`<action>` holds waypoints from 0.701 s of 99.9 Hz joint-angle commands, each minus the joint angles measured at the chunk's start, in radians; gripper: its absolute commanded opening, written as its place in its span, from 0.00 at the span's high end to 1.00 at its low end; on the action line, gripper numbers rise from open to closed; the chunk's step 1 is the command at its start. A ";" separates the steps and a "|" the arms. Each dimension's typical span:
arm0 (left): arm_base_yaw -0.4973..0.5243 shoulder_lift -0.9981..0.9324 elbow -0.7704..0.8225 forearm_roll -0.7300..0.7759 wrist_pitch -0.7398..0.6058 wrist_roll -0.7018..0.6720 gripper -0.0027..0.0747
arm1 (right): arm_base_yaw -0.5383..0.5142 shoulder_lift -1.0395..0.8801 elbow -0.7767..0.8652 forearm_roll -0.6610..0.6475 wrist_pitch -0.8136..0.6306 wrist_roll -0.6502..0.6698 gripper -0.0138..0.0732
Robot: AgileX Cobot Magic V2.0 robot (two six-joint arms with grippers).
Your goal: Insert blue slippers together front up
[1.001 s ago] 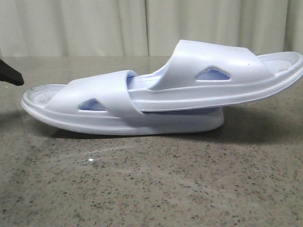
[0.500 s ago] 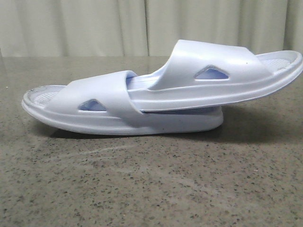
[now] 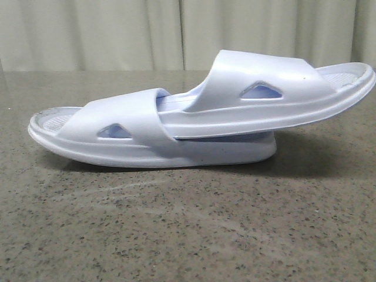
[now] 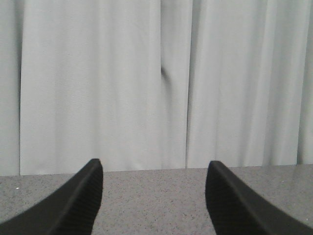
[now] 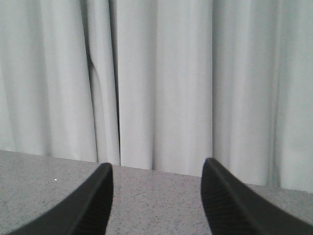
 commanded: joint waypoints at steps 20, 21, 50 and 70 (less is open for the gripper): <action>-0.009 -0.099 0.143 0.002 -0.015 0.002 0.44 | 0.000 -0.184 0.127 -0.016 -0.083 -0.018 0.45; -0.009 -0.101 0.148 0.002 -0.015 0.002 0.44 | 0.000 -0.191 0.135 -0.016 -0.083 -0.018 0.45; -0.009 -0.104 0.237 0.002 -0.015 0.002 0.44 | 0.000 -0.228 0.233 -0.016 -0.126 -0.018 0.51; -0.009 -0.104 0.236 0.002 -0.013 0.002 0.59 | 0.000 -0.228 0.233 -0.016 -0.150 -0.018 0.77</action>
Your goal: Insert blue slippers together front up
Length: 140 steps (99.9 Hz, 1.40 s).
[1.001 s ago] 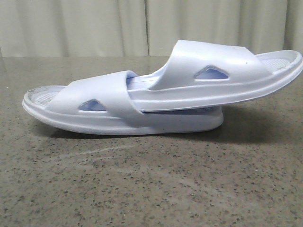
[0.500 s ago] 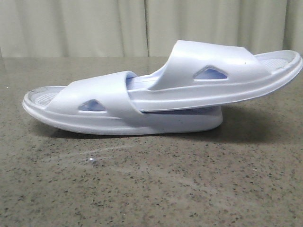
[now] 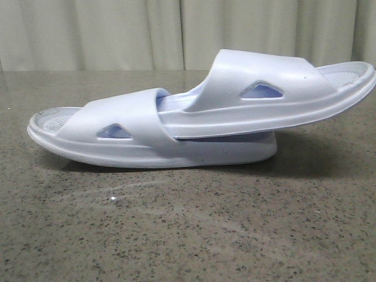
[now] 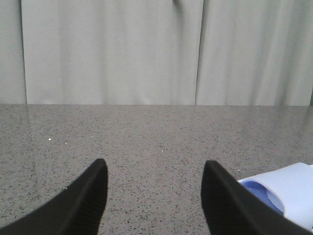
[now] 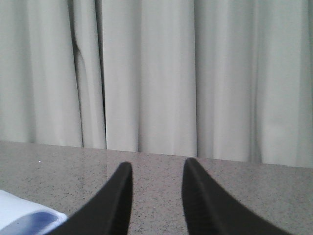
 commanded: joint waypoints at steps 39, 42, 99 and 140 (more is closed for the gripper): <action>-0.009 0.009 -0.027 -0.016 -0.002 0.002 0.94 | 0.000 0.009 -0.026 -0.012 -0.069 -0.017 0.96; -0.009 0.009 -0.027 -0.016 -0.002 0.002 0.94 | 0.000 0.009 -0.026 -0.012 -0.067 -0.017 0.96; -0.023 0.009 -0.027 -0.016 -0.001 0.002 0.94 | 0.000 0.009 -0.026 -0.012 -0.067 -0.017 0.96; -0.062 0.005 -0.023 0.075 -0.067 -0.031 0.94 | 0.000 0.009 -0.026 -0.012 -0.067 -0.017 0.96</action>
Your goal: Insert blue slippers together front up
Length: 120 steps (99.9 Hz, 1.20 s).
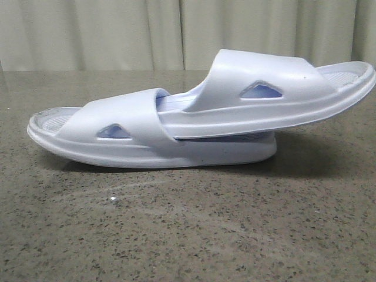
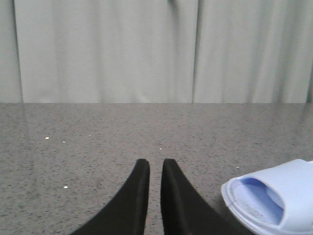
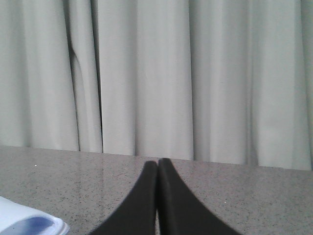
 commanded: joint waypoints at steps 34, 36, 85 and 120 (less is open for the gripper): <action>-0.036 -0.057 -0.002 1.147 -0.008 -1.130 0.94 | 0.000 0.009 -0.026 -0.012 -0.053 -0.017 0.96; -0.036 -0.058 0.007 1.219 -0.008 -1.186 0.94 | 0.000 0.009 -0.026 -0.012 -0.053 -0.017 0.96; -0.036 -0.134 0.151 1.532 -0.239 -1.427 0.94 | 0.000 0.009 -0.026 -0.012 -0.053 -0.017 0.96; -0.036 -0.192 0.151 1.532 -0.239 -1.427 0.94 | 0.000 0.009 -0.026 -0.012 -0.053 -0.017 0.96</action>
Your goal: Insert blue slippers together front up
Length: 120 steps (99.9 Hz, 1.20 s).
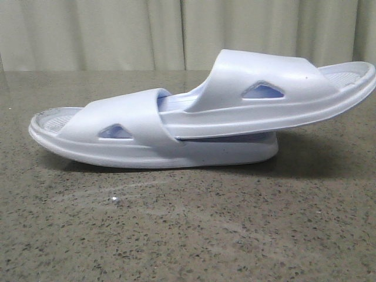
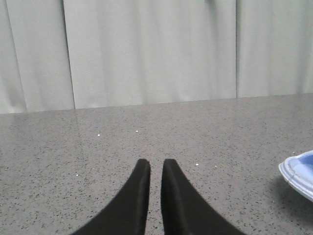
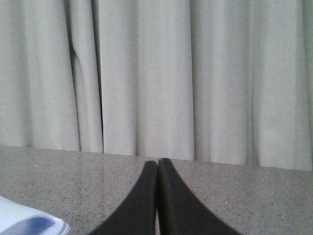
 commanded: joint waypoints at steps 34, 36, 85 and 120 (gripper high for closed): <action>0.040 -0.030 0.008 0.001 -0.081 -0.011 0.94 | 0.000 0.009 -0.026 -0.012 -0.053 -0.017 0.96; 0.040 -0.030 0.008 0.001 -0.081 -0.011 0.94 | 0.000 0.009 -0.026 -0.012 -0.053 -0.017 0.96; 0.040 -0.030 0.008 0.001 -0.081 -0.011 0.94 | 0.000 0.009 -0.026 -0.012 -0.053 -0.017 0.96; 0.040 -0.030 0.008 0.001 -0.081 -0.011 0.94 | 0.000 0.009 -0.026 -0.012 -0.081 -0.017 0.96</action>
